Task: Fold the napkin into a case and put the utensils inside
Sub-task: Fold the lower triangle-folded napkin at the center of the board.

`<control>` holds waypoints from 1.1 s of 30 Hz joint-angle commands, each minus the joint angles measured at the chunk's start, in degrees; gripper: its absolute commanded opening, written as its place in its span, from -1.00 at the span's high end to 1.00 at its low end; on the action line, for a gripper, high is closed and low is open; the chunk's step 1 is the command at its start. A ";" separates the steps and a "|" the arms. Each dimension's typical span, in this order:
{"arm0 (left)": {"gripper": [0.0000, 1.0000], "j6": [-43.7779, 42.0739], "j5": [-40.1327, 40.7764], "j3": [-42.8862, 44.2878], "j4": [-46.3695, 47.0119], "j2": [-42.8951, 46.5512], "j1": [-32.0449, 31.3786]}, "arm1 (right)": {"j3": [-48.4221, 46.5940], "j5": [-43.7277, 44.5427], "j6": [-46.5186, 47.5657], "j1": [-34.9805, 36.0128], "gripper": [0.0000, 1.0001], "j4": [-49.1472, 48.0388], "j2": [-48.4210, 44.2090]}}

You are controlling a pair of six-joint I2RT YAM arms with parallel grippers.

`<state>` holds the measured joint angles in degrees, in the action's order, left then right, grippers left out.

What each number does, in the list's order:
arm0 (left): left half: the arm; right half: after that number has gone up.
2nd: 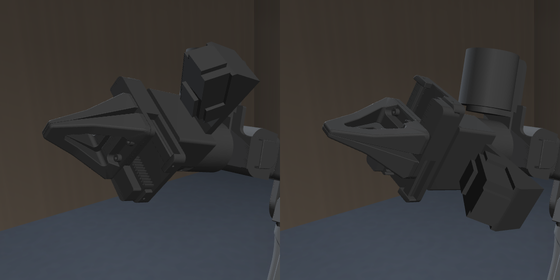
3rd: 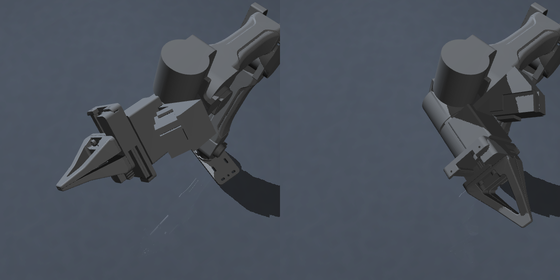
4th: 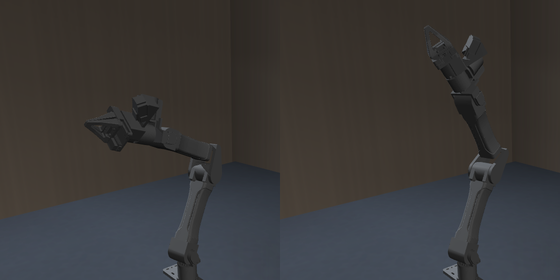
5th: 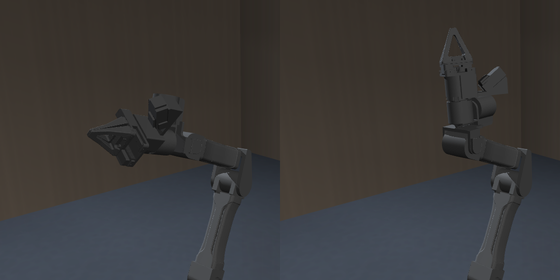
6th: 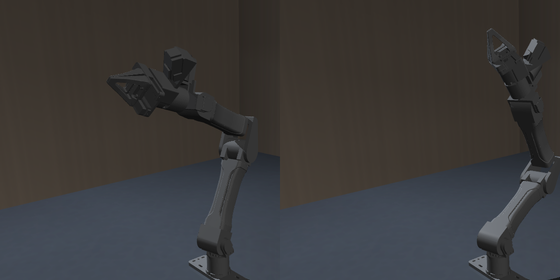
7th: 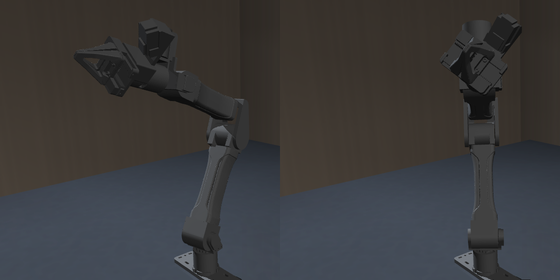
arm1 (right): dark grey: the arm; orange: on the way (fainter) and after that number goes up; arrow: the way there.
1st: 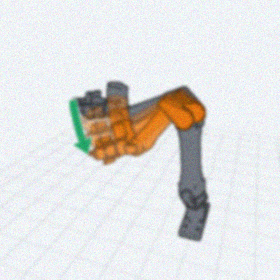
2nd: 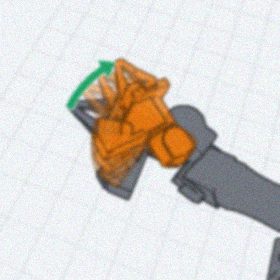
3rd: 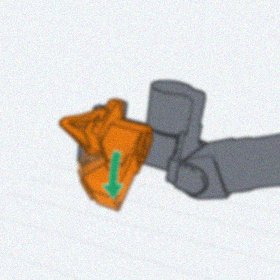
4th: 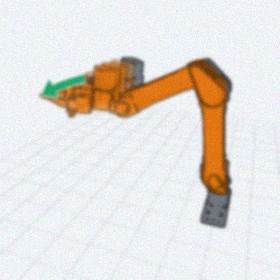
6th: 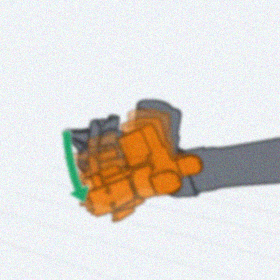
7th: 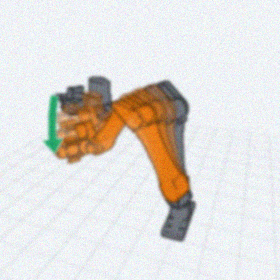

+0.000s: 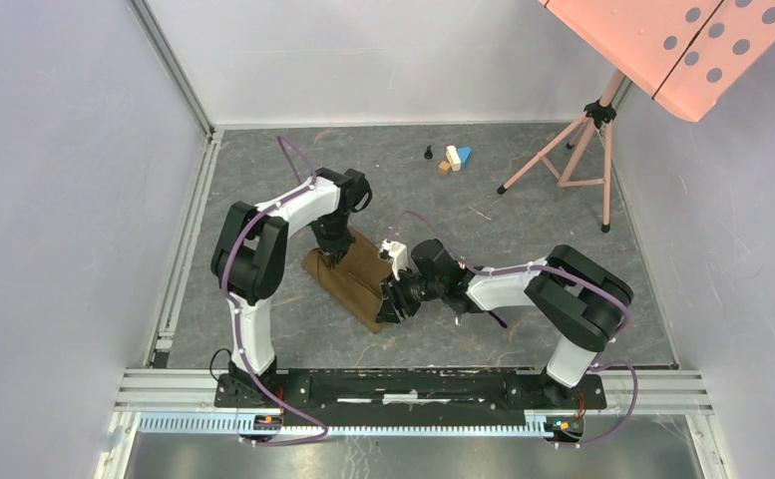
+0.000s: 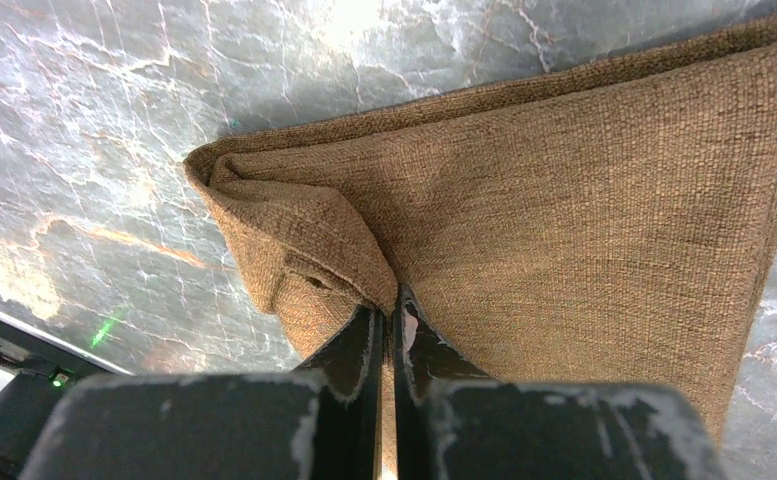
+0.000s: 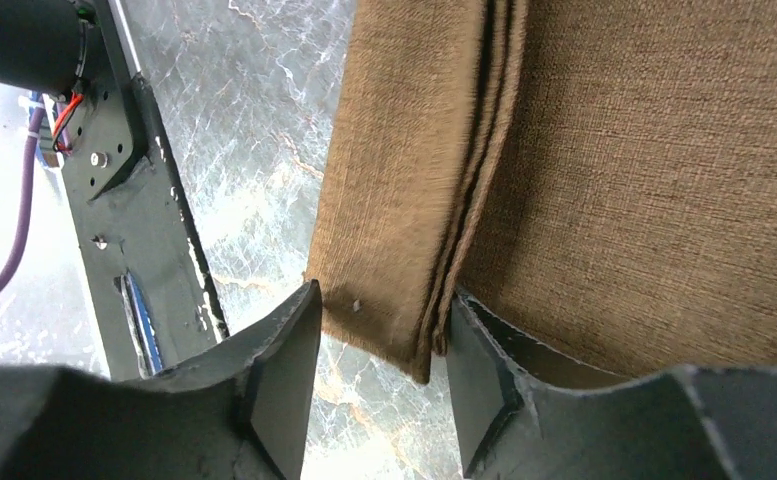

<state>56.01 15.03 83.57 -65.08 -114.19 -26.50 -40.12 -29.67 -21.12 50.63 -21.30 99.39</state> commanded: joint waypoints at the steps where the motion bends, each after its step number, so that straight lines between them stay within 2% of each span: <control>1: 0.95 -2.66 4.17 1.33 1.53 0.31 0.56 | 1.01 1.40 4.62 0.25 -0.15 -1.47 -3.61; 6: 0.96 -2.41 4.13 0.99 1.53 0.57 0.58 | -0.30 6.11 7.66 1.00 -0.30 -0.25 -3.64; 10: 0.96 -2.22 4.05 1.06 1.53 0.89 0.57 | -2.91 9.16 7.94 1.64 -0.27 1.12 -1.59; 13: 0.95 -2.22 3.87 1.00 1.71 1.13 0.62 | -4.53 10.23 7.78 2.07 -0.17 1.31 0.23; 16: 0.96 -2.22 3.78 1.03 1.80 1.01 0.66 | -5.77 10.39 6.99 2.49 0.03 0.99 1.77; 18: 0.96 -2.22 3.50 0.91 2.05 1.19 0.75 | -6.53 10.61 6.40 2.54 0.29 1.36 2.65; 19: 0.95 -2.16 3.03 0.45 2.58 1.42 0.96 | -6.59 11.40 6.18 2.53 0.44 1.44 2.79; 21: 0.96 -2.83 0.06 -1.08 4.76 2.44 1.70 | -6.92 13.24 5.96 2.54 0.93 2.08 2.82; 22: 0.96 -3.71 -2.48 -2.00 6.54 3.16 2.47 | -7.27 14.42 6.04 2.54 1.00 2.95 2.75; 26: 0.95 -10.07 -14.60 -8.64 17.77 7.91 5.58 | -8.71 16.06 6.86 2.54 1.00 4.62 2.66; 28: 0.72 -11.85 -17.69 -10.59 19.98 10.75 6.64 | -9.89 15.73 7.29 2.51 1.00 5.49 3.31; 32: 0.05 -14.82 -20.22 -11.67 20.31 16.82 7.54 | -10.41 15.65 7.47 2.54 1.00 5.66 3.79; 33: -0.06 -15.27 -20.37 -11.72 19.73 18.12 7.85 | -10.42 15.90 7.52 2.50 1.00 5.67 3.79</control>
<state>46.33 0.51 71.94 -49.28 -103.92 -18.90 -48.29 -15.62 -14.85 53.04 -15.07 102.52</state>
